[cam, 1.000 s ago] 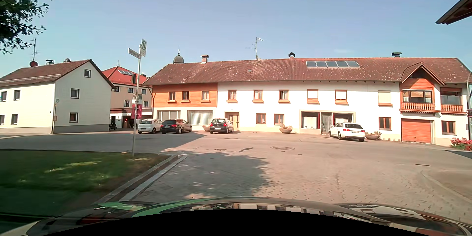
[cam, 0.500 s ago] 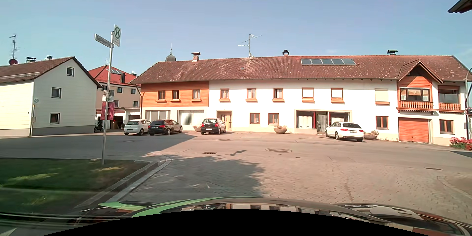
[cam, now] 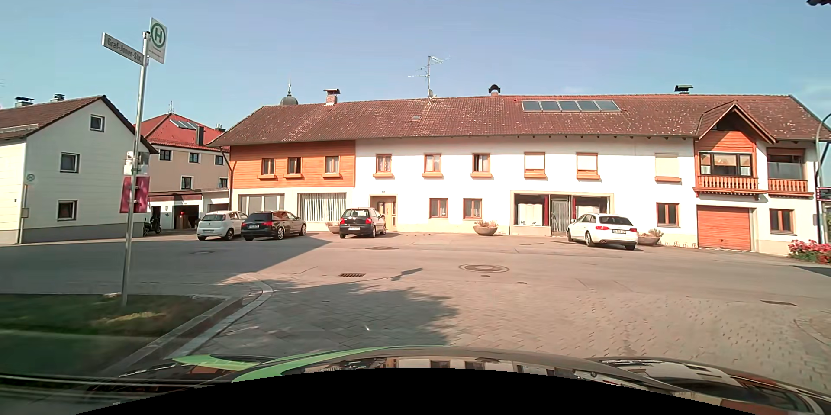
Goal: Follow the waypoints while adhering to traffic rules and regulations
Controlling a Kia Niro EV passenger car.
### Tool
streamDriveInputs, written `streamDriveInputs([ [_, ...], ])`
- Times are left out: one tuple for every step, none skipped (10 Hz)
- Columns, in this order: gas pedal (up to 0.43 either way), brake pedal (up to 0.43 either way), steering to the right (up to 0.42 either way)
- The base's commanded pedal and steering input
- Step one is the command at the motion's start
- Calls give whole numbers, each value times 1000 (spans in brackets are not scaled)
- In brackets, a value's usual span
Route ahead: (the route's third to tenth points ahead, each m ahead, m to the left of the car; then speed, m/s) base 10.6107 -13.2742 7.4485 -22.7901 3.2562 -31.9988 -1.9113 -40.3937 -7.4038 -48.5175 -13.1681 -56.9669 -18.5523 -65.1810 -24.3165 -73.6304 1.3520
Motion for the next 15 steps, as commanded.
streamDriveInputs([
  [0,55,173],
  [0,0,201],
  [0,0,233],
  [0,0,262],
  [0,0,297],
  [39,0,315],
  [39,0,323],
  [39,0,319],
  [47,0,317],
  [39,0,320],
  [39,0,320],
  [39,0,321],
  [47,0,326],
  [47,0,327],
  [47,0,326],
])
